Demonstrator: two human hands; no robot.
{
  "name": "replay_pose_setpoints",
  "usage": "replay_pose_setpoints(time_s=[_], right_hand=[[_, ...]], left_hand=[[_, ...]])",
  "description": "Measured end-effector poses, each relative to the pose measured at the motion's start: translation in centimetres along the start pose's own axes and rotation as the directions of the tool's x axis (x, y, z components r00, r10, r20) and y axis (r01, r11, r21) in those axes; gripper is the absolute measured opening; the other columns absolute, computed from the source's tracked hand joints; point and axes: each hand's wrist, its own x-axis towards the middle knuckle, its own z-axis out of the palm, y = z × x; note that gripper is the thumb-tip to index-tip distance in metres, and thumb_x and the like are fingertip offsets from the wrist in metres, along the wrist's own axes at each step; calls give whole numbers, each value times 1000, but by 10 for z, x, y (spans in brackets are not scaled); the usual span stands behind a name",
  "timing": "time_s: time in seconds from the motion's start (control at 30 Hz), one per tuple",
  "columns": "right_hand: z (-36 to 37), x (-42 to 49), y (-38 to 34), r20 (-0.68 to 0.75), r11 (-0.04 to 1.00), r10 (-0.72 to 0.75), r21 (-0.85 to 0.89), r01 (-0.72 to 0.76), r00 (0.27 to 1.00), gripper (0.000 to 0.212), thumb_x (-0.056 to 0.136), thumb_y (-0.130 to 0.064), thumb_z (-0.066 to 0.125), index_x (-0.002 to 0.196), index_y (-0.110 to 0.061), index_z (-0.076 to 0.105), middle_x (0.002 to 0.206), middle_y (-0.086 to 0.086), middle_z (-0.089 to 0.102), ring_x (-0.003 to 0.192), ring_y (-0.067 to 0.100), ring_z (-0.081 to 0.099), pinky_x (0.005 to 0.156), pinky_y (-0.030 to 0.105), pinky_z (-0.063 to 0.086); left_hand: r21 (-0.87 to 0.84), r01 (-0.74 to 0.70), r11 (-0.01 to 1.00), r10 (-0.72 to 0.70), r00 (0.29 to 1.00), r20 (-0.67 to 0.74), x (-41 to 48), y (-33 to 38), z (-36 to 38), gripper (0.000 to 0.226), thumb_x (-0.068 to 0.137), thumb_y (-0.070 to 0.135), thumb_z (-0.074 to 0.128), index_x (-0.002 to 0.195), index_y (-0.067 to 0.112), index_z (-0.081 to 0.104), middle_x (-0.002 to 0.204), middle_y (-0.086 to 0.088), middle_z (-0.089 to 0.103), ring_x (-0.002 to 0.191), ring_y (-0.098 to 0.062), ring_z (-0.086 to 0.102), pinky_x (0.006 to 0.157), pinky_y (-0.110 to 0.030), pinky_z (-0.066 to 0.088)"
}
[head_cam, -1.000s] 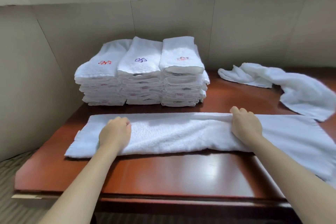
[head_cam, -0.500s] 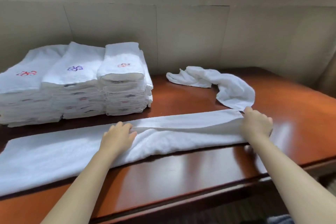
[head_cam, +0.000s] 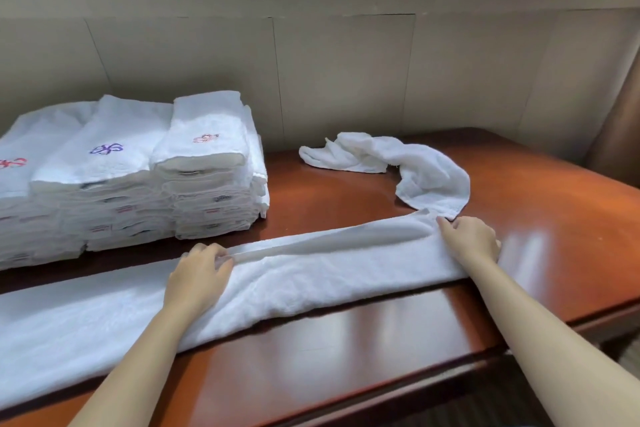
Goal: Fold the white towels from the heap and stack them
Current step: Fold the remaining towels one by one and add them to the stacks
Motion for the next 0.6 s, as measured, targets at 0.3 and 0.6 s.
replay_pose_setpoints(time_s=[0.3,0.6], right_hand=[[0,1,9,32,988,66,-144,-60,997,54,94,-48,41,123,-6,58,132,16,46,125,36,38,102,46,28],[4,-6,15,-99,985,93,-133,-105,991,35,97,-24,42,122,-2,52,129,21,49,122,37,41,101,44,30]], left_hand=[[-98,-23,995,29,998,61,8,-7,-4,19,94,22,52,108,16,64,116,-2,60,110,-21,52,88,-31,41],[-230,-86,970,113,987,110,-2,-18,-15,24,94,17,56,117,15,62,117,3,63,112,-16,57,100,-29,41]])
